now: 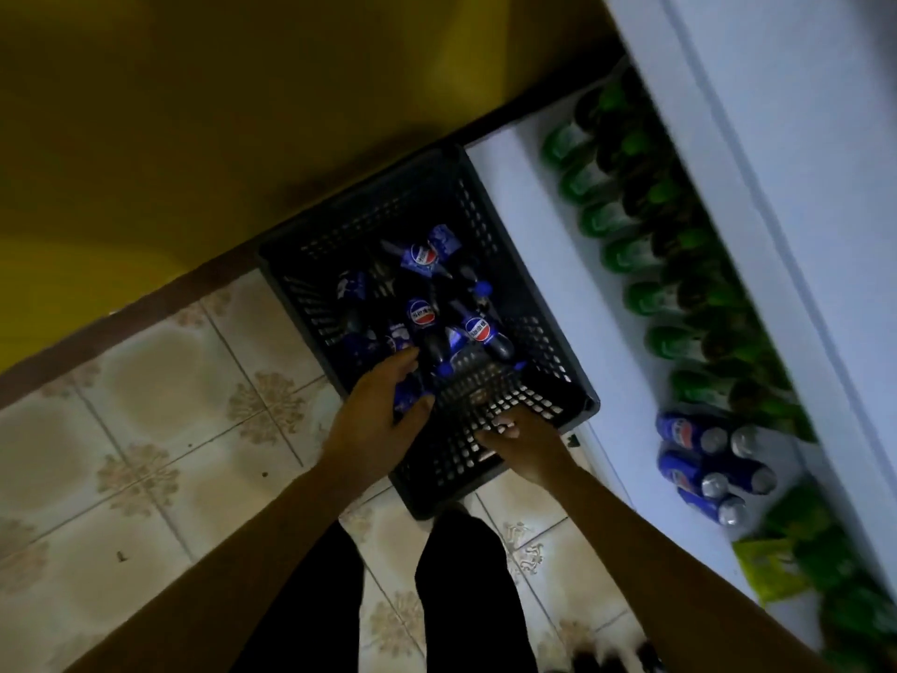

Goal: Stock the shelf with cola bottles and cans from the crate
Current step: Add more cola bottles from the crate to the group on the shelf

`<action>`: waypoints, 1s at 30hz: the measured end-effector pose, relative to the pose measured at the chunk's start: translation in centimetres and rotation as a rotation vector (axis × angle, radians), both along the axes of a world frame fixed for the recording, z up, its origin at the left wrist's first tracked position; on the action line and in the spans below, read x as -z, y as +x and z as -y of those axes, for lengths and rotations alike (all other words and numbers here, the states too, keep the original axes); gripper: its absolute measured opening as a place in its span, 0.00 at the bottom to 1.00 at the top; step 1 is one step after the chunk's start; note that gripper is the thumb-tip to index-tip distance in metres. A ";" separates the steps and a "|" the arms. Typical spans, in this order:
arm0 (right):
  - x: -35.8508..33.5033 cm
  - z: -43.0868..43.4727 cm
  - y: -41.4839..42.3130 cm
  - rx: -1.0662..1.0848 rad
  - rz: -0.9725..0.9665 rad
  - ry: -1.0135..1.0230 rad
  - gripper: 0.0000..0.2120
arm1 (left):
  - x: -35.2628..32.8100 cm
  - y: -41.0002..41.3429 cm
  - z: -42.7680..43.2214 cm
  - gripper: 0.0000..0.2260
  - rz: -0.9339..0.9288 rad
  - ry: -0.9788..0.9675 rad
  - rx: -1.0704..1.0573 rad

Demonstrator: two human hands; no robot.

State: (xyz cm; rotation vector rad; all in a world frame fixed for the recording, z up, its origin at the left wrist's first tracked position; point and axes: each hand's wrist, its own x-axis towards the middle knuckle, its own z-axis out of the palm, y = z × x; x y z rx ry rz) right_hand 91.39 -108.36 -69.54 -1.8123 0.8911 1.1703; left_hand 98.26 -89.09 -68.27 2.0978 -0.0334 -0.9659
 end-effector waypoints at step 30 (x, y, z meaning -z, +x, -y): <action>-4.1 -3.0 9.0 0.200 -0.160 0.168 0.23 | 2.8 7.6 -1.3 0.50 0.315 0.101 0.506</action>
